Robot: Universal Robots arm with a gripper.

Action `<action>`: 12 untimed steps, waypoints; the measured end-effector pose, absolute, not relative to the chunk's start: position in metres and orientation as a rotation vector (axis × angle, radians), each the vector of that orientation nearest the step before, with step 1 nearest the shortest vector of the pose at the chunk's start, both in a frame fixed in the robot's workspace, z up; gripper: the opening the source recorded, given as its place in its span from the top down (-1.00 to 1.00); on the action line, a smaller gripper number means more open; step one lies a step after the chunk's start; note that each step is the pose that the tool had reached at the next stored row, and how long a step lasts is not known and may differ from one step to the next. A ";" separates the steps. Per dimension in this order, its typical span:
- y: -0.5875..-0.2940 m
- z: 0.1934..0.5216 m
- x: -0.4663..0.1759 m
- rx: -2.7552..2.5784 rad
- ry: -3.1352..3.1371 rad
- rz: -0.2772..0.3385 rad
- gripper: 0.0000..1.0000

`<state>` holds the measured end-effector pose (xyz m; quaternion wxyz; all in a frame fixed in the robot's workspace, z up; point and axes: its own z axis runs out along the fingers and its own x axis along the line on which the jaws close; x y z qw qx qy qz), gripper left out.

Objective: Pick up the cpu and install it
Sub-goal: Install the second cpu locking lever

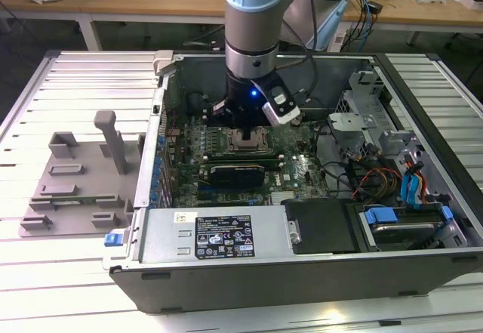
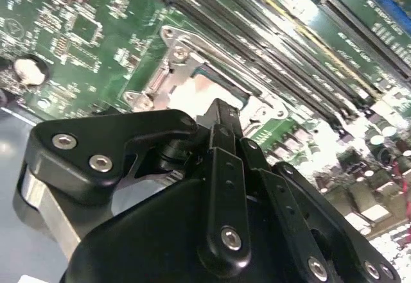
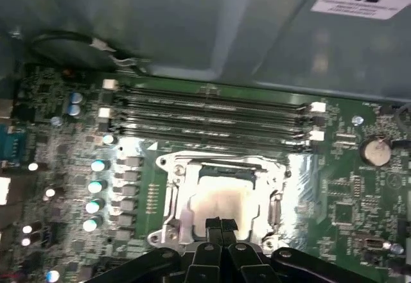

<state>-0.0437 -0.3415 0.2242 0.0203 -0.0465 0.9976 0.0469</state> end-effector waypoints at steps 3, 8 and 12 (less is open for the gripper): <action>-0.335 0.224 -0.037 -0.144 3.096 0.125 0.79; -0.331 0.224 -0.036 -0.145 3.096 0.121 0.79; -0.331 0.225 -0.037 -0.145 3.096 0.119 0.79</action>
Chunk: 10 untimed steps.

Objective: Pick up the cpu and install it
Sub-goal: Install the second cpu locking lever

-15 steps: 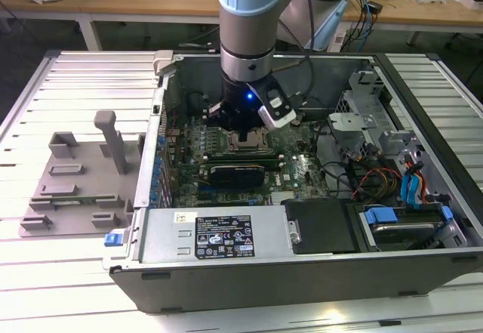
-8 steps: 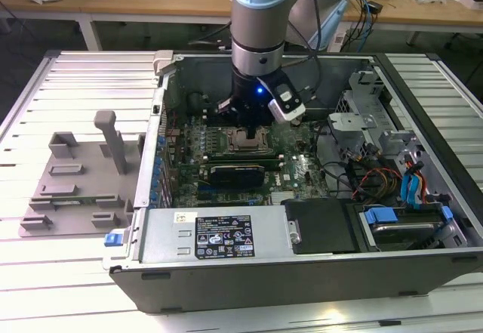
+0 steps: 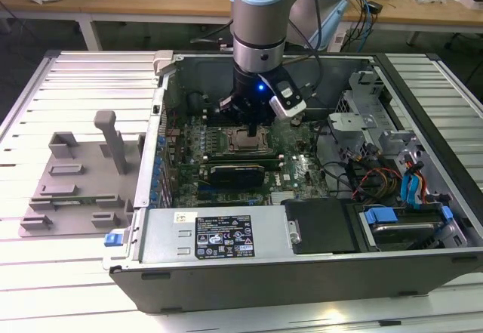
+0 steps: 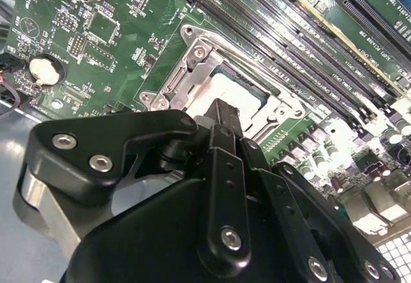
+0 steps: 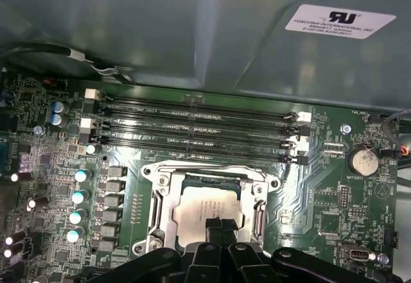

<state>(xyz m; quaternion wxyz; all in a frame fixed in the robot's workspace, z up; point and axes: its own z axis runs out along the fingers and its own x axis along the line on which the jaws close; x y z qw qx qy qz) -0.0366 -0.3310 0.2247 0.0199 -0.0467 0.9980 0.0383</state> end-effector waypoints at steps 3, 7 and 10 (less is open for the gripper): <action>-0.331 0.225 -0.037 -0.145 3.096 0.118 0.79; -0.331 0.225 -0.039 -0.145 3.096 0.118 0.79; -0.331 0.225 -0.040 -0.145 3.096 0.118 0.79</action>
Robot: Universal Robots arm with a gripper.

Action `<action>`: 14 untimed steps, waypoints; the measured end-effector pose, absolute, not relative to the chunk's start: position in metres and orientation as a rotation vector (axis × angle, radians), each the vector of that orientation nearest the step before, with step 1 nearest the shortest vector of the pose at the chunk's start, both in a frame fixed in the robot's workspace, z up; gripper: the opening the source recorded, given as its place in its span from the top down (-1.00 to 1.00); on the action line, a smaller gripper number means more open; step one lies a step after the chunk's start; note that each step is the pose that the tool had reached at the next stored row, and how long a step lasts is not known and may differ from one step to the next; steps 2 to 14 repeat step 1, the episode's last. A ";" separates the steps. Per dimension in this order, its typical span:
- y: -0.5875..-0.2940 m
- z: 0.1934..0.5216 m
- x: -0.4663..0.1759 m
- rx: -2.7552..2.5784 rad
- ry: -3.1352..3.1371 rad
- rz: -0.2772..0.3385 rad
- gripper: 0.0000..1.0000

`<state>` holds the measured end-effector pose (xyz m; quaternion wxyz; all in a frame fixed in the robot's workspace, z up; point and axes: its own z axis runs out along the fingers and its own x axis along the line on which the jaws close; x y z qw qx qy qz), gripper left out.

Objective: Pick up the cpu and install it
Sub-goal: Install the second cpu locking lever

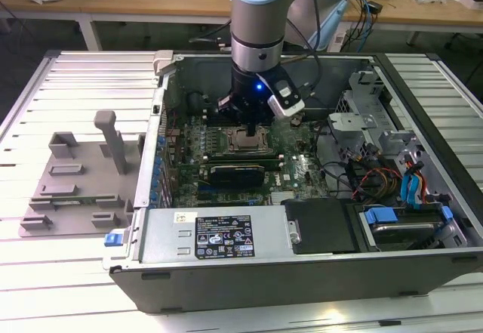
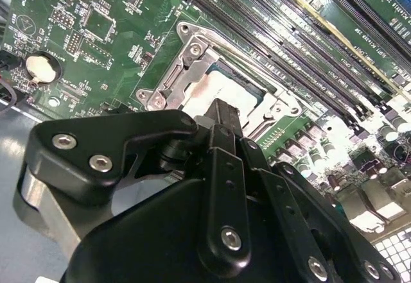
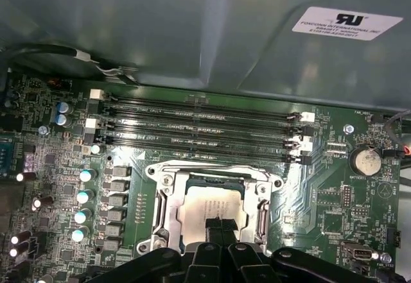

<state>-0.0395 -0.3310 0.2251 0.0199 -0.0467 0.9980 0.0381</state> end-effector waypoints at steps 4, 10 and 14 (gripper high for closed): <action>-0.331 0.225 -0.040 -0.145 3.096 0.118 0.79; -0.331 0.225 -0.040 -0.145 3.096 0.118 0.79; -0.331 0.225 -0.040 -0.145 3.096 0.118 0.79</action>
